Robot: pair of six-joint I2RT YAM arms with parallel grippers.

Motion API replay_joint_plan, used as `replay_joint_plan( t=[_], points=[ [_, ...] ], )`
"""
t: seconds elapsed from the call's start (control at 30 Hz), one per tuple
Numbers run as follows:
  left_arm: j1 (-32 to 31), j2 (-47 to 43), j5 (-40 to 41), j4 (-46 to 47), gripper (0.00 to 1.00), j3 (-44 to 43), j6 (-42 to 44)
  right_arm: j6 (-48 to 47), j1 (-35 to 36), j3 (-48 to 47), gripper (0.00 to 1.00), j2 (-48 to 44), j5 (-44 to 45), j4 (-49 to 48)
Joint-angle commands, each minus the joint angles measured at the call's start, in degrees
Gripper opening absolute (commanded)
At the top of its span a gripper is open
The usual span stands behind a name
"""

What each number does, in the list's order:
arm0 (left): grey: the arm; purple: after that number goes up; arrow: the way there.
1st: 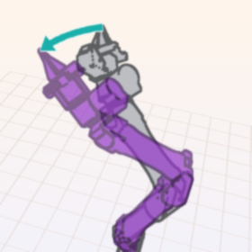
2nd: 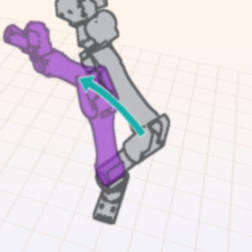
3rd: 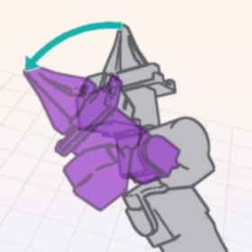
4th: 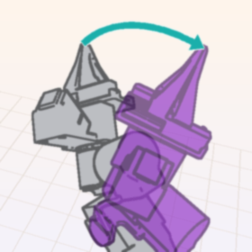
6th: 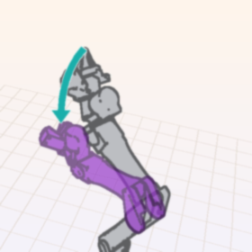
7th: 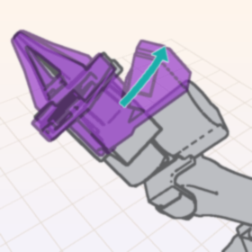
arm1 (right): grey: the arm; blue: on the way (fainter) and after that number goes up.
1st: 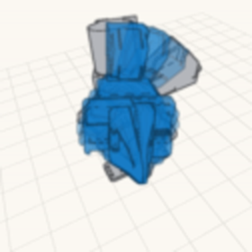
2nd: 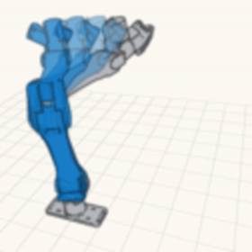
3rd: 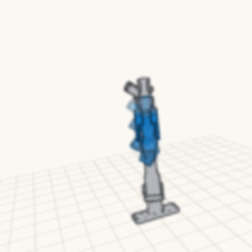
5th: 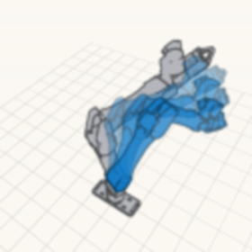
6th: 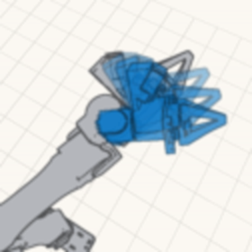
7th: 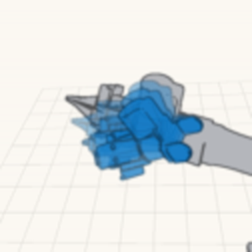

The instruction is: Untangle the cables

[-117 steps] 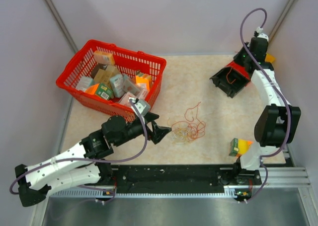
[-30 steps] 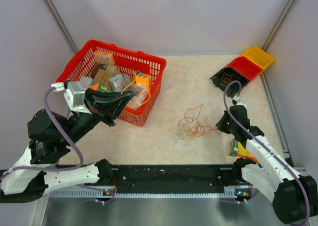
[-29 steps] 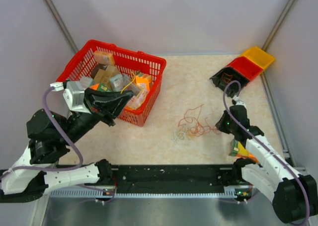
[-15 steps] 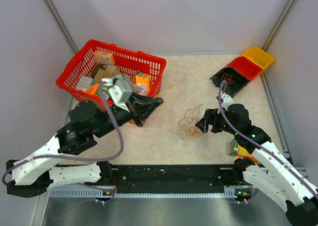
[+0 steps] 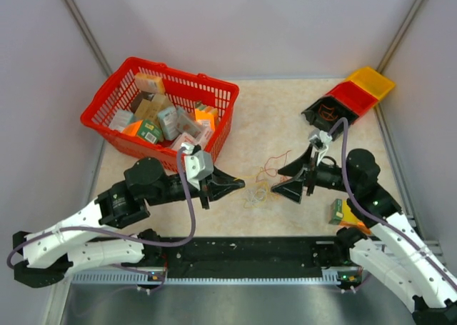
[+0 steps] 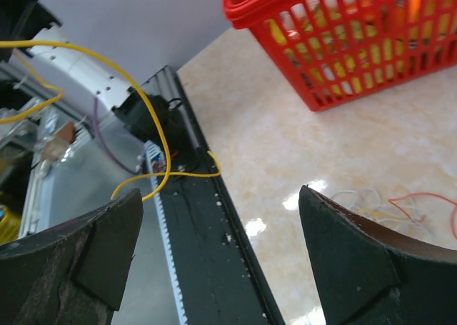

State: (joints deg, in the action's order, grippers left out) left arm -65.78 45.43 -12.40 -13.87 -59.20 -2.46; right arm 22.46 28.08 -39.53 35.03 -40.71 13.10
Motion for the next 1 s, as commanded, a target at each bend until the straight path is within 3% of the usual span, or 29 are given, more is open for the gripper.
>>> replay_joint_plan(
  t=[0.0,0.23,0.4,0.57,0.73,0.83,0.97],
  points=[
    [0.04,-1.13,-4.29,5.25,0.00,1.71,-0.61,5.39,1.19,3.48,0.89,0.66,-13.07,-18.09],
    [0.04,-1.22,-1.49,9.11,0.00,3.12,-4.92,12.78,8.56,6.92,0.89,3.03,-10.81,-31.46],
    [0.04,-0.69,0.27,12.72,0.00,4.79,-7.29,15.06,15.25,8.06,0.89,1.72,8.07,-31.11],
    [0.04,-0.43,3.61,13.34,0.00,5.58,-8.70,21.82,17.36,10.00,0.88,1.71,16.62,-35.42],
    [0.04,-0.43,9.41,16.85,0.00,7.43,-11.16,24.04,20.61,10.35,0.82,1.01,23.64,-36.40],
    [0.04,0.36,11.87,16.51,0.00,7.52,-11.86,23.42,22.63,10.17,0.71,0.48,28.31,-35.42],
    [0.04,1.06,14.07,16.68,0.00,7.69,-12.39,23.60,23.25,9.91,0.65,0.57,31.13,-35.25]
  ],
)
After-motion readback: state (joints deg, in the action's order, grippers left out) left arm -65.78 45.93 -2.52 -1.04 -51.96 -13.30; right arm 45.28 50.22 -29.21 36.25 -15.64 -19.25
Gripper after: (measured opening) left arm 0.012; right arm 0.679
